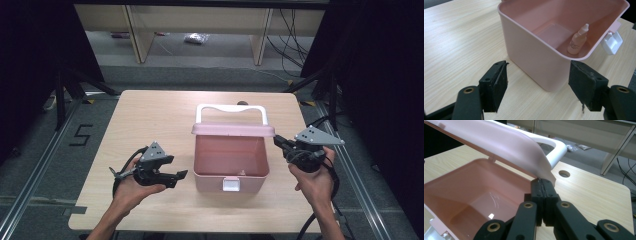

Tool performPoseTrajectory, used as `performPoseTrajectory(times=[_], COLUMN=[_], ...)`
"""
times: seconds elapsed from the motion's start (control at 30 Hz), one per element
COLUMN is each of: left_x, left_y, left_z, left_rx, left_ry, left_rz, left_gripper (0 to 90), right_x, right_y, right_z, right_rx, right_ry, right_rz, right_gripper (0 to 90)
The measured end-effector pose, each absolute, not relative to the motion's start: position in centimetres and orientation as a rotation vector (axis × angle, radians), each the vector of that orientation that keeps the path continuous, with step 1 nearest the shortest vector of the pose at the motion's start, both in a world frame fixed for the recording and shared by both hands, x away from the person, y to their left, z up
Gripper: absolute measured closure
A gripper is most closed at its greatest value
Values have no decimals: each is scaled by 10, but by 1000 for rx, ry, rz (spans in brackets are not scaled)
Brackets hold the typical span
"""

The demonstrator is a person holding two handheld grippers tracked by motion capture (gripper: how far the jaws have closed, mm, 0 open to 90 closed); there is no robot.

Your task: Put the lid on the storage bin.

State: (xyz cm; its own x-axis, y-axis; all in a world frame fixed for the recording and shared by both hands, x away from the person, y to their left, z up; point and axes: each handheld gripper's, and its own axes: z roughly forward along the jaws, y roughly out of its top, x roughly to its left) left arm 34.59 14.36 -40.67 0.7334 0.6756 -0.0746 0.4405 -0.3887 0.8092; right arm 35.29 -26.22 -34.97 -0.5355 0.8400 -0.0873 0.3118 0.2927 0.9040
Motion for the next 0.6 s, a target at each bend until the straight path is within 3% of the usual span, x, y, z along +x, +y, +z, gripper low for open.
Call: performPoseTrajectory(times=[0.6], left_x=[328], left_y=[146], left_z=[-419], left_rx=[2088], left_ry=[818], left_rz=[317], left_gripper=[289], right_x=[345], right_y=[-263], right_z=[-359], right_rx=[1051], right_ry=[2034], right_rz=[1225], right_gripper=[860])
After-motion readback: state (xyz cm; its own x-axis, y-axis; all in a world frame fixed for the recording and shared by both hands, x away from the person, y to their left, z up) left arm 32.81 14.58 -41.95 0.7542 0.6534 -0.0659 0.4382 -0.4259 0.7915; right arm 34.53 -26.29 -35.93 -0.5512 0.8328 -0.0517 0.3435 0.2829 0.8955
